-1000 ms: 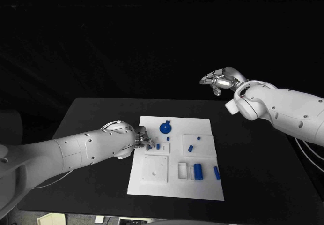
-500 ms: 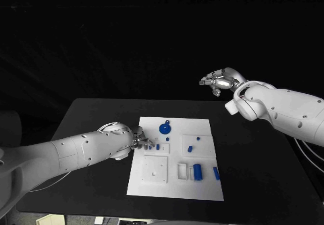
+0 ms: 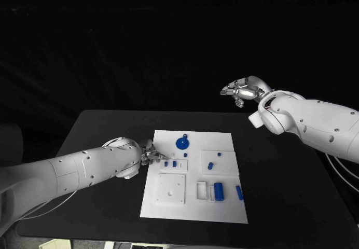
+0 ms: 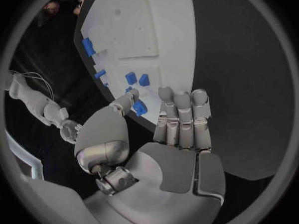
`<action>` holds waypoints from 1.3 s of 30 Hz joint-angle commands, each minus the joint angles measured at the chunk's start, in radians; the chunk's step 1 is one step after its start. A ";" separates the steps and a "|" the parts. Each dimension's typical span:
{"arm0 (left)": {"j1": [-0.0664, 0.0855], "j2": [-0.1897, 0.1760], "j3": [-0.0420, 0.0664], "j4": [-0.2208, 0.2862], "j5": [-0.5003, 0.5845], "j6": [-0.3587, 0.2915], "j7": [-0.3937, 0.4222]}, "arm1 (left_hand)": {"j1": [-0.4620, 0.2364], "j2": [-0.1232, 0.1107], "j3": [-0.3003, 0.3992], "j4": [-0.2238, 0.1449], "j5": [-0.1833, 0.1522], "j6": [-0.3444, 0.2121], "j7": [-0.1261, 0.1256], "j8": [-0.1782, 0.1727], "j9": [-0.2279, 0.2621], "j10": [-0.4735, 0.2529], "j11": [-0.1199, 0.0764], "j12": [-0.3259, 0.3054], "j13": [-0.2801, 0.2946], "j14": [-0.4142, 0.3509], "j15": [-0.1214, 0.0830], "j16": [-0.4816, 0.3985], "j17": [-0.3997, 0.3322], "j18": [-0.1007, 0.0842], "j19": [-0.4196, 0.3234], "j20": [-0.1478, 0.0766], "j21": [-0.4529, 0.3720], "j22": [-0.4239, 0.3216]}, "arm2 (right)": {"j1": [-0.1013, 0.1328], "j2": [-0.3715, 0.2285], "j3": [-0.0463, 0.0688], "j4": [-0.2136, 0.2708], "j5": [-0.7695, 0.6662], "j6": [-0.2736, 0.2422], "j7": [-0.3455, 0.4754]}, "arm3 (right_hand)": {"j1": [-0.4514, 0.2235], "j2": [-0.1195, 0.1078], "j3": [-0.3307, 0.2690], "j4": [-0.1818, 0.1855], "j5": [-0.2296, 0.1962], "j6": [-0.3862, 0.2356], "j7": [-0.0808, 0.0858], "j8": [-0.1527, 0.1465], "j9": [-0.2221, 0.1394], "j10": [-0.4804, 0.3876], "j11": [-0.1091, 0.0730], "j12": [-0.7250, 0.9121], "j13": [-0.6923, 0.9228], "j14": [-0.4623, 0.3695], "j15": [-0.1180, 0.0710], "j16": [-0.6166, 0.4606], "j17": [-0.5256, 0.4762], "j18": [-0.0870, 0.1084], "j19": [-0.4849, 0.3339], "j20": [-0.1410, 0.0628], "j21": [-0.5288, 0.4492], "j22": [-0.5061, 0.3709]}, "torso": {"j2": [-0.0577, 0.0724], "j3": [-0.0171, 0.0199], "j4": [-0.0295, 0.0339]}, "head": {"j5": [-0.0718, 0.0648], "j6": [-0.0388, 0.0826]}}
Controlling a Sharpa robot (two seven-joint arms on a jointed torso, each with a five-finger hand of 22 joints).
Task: Assemble the parts on the task board
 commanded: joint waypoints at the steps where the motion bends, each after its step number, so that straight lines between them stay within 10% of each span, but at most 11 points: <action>1: 0.003 -0.011 0.001 0.016 0.087 -0.093 0.078 | 0.018 -0.003 -0.003 0.003 -0.002 -0.014 0.006 0.010 0.000 -0.042 0.009 -0.038 -0.024 -0.042 0.016 -0.040 -0.021 -0.019 -0.041 -0.084 -0.034 -0.011 | 0.000 -0.002 0.000 0.000 -0.003 0.013 0.006 | -0.007 0.000 0.002 -0.002 0.006 0.001 0.010 -0.006 -0.002 -0.006 -0.002 0.003 -0.002 0.000 0.003 -0.002 -0.002 0.069 0.000 -0.005 -0.006 0.008 | 0.000 0.0004 0.0006 | -0.002 0.003; 4: 0.010 -0.020 0.005 0.023 0.138 -0.149 0.173 | 0.081 0.029 -0.017 -0.045 0.019 -0.028 0.017 0.021 -0.006 -0.092 0.026 -0.109 -0.079 -0.092 0.051 -0.102 -0.055 -0.035 -0.092 -0.056 -0.088 -0.029 | 0.000 -0.004 0.000 0.000 -0.003 0.013 0.005 | -0.007 0.000 0.003 -0.002 0.006 0.001 0.010 -0.006 -0.002 -0.006 -0.002 0.003 -0.002 0.000 0.003 -0.002 -0.002 0.069 0.000 -0.005 -0.006 0.008 | -0.001 0.0009 0.0009 | -0.003 0.007; 8: 0.013 -0.021 0.004 0.024 0.141 -0.195 0.281 | 0.244 0.104 -0.016 -0.195 0.069 -0.046 0.035 0.021 -0.039 -0.153 0.053 -0.223 -0.181 -0.154 0.111 -0.203 -0.115 -0.046 -0.158 0.001 -0.164 -0.053 | 0.000 -0.003 0.000 -0.002 -0.003 0.014 0.005 | -0.007 0.000 0.003 -0.002 0.006 0.001 0.010 -0.006 -0.002 -0.006 -0.002 0.004 -0.002 0.000 0.003 -0.002 -0.002 0.069 0.000 -0.005 -0.006 0.008 | 0.000 0.0009 0.0013 | -0.006 0.012; 13: 0.013 -0.009 0.003 0.023 0.096 -0.234 0.401 | 0.405 0.127 0.043 -0.288 0.019 -0.075 0.031 -0.019 -0.097 -0.172 0.093 -0.411 -0.335 -0.119 0.111 -0.212 -0.127 -0.035 -0.131 0.007 -0.171 -0.050 | -0.001 -0.001 0.000 -0.009 -0.002 0.015 0.005 | -0.006 0.000 0.003 -0.003 0.006 0.001 0.010 -0.006 -0.002 -0.006 -0.002 0.004 -0.002 0.000 0.003 -0.002 -0.002 0.069 0.000 -0.005 -0.006 0.008 | 0.001 -0.0002 -0.0014 | -0.007 0.017; 18: 0.016 0.005 0.001 0.017 0.020 -0.265 0.481 | 0.462 0.116 0.016 -0.292 -0.015 -0.057 0.034 -0.032 -0.157 -0.095 0.100 -0.566 -0.454 -0.088 0.103 -0.211 -0.130 -0.035 -0.098 -0.002 -0.183 -0.039 | -0.002 0.002 0.000 -0.014 -0.002 0.015 0.006 | -0.006 0.001 0.003 -0.003 0.006 0.002 0.010 -0.006 -0.002 -0.006 -0.002 0.004 -0.002 0.000 0.003 -0.002 -0.002 0.069 0.000 -0.005 -0.006 0.008 | 0.001 0.0000 -0.0026 | -0.008 0.021; 39: 0.044 0.124 -0.001 -0.068 -0.508 -0.076 0.455 | 0.467 0.085 0.001 -0.283 -0.023 -0.028 0.035 -0.039 -0.214 -0.088 0.111 -0.717 -0.556 0.016 0.102 -0.219 -0.140 -0.008 -0.006 -0.008 -0.177 -0.019 | -0.011 0.014 0.000 -0.023 -0.002 0.023 0.007 | -0.005 0.002 0.004 -0.003 0.006 0.002 0.010 -0.006 -0.002 -0.006 -0.002 0.004 -0.002 0.001 0.003 -0.002 -0.002 0.069 0.001 -0.005 -0.006 0.008 | 0.001 0.0010 -0.0034 | -0.017 0.023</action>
